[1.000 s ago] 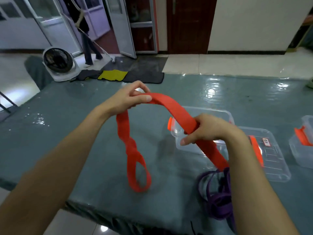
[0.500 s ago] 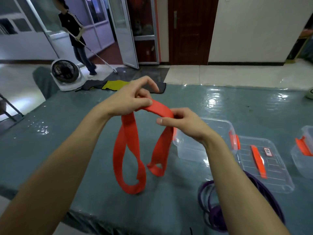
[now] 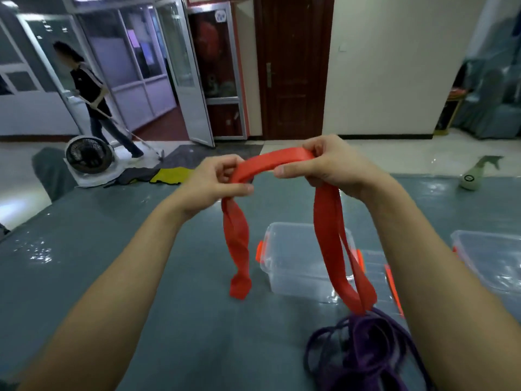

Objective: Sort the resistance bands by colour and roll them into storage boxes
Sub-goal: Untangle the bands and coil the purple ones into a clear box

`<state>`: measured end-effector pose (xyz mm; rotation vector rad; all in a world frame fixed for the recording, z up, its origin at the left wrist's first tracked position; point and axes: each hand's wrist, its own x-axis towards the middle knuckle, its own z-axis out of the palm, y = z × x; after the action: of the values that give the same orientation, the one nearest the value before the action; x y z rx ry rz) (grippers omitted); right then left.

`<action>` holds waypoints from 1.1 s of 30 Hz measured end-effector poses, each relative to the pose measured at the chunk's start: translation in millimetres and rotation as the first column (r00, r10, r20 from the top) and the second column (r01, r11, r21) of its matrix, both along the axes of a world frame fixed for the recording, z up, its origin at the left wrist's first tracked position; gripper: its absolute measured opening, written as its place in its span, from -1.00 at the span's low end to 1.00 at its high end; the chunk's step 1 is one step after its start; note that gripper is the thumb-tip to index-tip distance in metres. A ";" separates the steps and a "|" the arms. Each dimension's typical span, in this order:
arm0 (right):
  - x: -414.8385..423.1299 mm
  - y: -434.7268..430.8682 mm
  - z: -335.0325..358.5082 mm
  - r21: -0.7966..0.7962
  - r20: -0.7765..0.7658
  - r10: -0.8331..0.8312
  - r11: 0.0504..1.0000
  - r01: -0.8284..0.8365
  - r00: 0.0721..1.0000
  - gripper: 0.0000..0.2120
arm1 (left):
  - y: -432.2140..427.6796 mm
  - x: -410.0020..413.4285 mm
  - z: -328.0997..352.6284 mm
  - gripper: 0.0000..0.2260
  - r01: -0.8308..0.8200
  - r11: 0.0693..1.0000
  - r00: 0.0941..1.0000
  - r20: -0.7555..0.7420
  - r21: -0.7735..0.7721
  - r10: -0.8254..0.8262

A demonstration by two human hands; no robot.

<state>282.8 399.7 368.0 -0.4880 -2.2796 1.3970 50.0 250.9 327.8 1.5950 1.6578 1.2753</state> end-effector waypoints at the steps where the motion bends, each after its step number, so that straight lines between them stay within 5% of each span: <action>1: 10.1 6.5 2.3 0.064 0.034 -0.021 0.998 0.019 0.999 -0.67 | 7.3 5.7 9.9 -0.77 -0.024 0.996 0.997 0.072 0.088 0.017; 5: 53.6 33.7 15.4 0.373 0.219 -0.116 0.928 0.027 0.969 -0.72 | 47.0 48.5 48.4 -0.53 -0.053 0.987 0.983 -0.164 0.154 0.078; 8: 101.2 62.4 26.7 0.402 0.161 -0.240 0.902 0.159 0.957 -0.74 | 74.2 87.2 79.4 -0.30 0.048 0.990 0.981 -0.195 0.129 -0.022; 11: 161.5 88.8 36.2 0.386 0.135 -0.295 0.895 0.225 0.946 -0.70 | 101.3 145.3 101.1 -0.38 0.089 0.987 0.967 -0.248 0.134 -0.053; 17: 265.9 125.3 17.5 0.227 0.018 -0.255 0.943 0.245 0.967 -0.36 | 157.6 286.9 109.9 -0.65 0.011 0.941 0.999 0.042 0.338 -0.027; 25: 357.6 135.9 -112.5 0.024 0.027 -0.211 0.977 0.210 0.977 -0.03 | 213.3 434.6 89.9 -0.73 -0.016 0.950 0.982 0.186 0.311 -0.044; 27: 373.6 139.2 -127.8 -0.012 0.038 -0.327 0.945 0.327 0.944 -0.14 | 223.1 452.9 85.0 -0.71 -0.011 0.954 0.976 0.212 0.299 -0.055; 31: 406.9 161.4 -136.4 -0.016 0.108 -0.466 0.882 0.470 0.878 -0.74 | 241.2 471.7 80.5 -0.63 0.017 0.956 0.946 0.304 0.293 -0.110; 33: 426.9 172.6 -132.9 0.076 0.142 -0.465 0.885 0.459 0.874 -0.77 | 250.1 463.6 72.7 -0.67 0.003 0.955 0.929 0.354 0.297 -0.113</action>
<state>709.7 572.3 235.1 -1.0847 -2.1044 1.0982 513.6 501.0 400.5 1.4358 1.2247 1.7295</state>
